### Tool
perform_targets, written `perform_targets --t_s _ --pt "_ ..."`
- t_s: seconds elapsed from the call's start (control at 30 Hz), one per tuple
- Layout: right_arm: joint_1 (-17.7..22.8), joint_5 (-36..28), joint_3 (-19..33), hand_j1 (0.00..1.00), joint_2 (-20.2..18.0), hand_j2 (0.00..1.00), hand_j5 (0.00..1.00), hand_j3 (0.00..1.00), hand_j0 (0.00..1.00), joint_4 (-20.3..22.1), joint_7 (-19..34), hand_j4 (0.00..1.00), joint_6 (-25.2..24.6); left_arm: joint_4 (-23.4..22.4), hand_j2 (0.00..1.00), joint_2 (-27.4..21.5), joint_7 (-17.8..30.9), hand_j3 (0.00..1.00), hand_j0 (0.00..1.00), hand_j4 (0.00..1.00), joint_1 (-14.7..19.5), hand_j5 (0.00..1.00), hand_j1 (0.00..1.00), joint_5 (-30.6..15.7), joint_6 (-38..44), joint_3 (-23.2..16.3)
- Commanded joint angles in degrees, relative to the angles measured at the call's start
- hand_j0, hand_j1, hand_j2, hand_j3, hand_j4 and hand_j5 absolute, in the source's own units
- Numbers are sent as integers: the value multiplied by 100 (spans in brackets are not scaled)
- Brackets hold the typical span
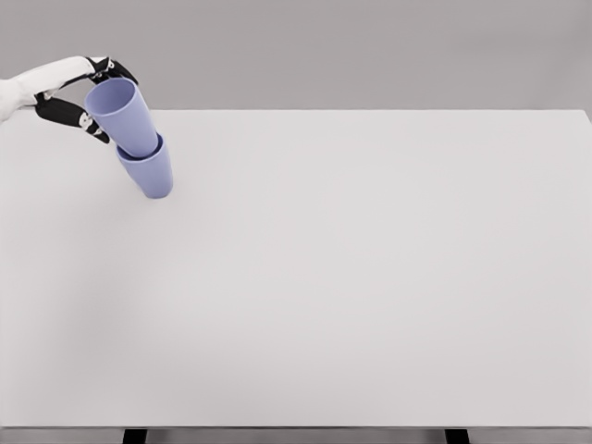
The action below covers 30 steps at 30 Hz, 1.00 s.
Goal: Place the right cup on the left cup with left arm
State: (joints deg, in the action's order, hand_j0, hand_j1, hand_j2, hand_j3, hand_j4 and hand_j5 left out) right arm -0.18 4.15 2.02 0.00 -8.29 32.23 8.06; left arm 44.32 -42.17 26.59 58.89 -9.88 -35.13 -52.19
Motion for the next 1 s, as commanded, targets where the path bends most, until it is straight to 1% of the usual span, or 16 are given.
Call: perform_targets --t_s 0.0,0.07,0.1,0.13,0.17,0.2,0.4,0.43,0.5,0.57,0.63,0.7,0.77,0.8,0.87,0.97 --pt "0 7 0 100 0 100 100 100 100 2 2 100 3 -55 54 34 -5 54 54 54 0 54 54 -23 13 15" --pt "0 7 0 100 0 100 100 100 100 2 2 100 12 -55 55 51 -5 55 55 55 0 55 55 -23 13 15" --pt "0 7 0 100 0 100 100 100 100 -6 2 100 12 -46 67 51 -31 67 67 67 0 67 67 56 13 15" --pt "0 7 0 100 0 100 100 100 100 2 2 100 3 -46 83 51 -40 83 83 83 0 83 83 170 13 24" --pt "0 7 0 100 0 100 100 100 100 2 2 100 3 -46 90 42 -40 90 90 90 -9 90 90 170 13 24" --pt "0 7 0 100 0 100 100 100 100 2 2 100 3 -38 100 34 -49 100 100 100 -9 100 100 170 13 24" --pt "0 7 0 100 0 100 100 100 100 -6 2 100 3 33 100 -28 -57 100 100 100 -44 100 100 170 13 33" --pt "0 7 0 100 0 100 100 100 100 -6 2 100 12 191 100 -45 -57 100 100 100 -70 100 100 144 13 42" --pt "0 7 0 100 0 100 100 100 100 -6 2 100 3 577 100 -396 -57 100 100 100 -70 100 100 91 13 68" --pt "0 7 0 100 0 100 100 100 100 -6 2 100 3 1139 100 -801 -57 100 100 100 -114 100 100 -224 13 33" --pt "0 7 0 100 0 100 100 100 100 -6 2 100 3 1790 100 -1258 -49 100 100 100 -325 100 100 -638 13 33" --pt "0 7 0 100 0 100 100 100 100 -6 2 100 3 2642 100 -1917 -57 100 100 100 -413 100 100 -1095 13 42" --pt "0 7 0 100 0 100 100 100 100 2 2 100 12 3548 100 -2436 -57 100 100 100 -808 100 100 -1569 13 121" --pt "0 7 0 100 0 100 100 100 100 -6 2 100 3 3803 100 -2498 -57 100 100 100 -905 100 100 -1666 13 121" --pt "0 7 0 100 0 100 100 100 100 -6 2 100 3 4181 100 -2498 -57 100 100 100 -1134 100 100 -1675 13 130" --pt "0 7 0 100 0 100 100 100 100 2 2 100 3 4647 100 -2498 -57 100 100 100 -1169 100 100 -1684 13 121"
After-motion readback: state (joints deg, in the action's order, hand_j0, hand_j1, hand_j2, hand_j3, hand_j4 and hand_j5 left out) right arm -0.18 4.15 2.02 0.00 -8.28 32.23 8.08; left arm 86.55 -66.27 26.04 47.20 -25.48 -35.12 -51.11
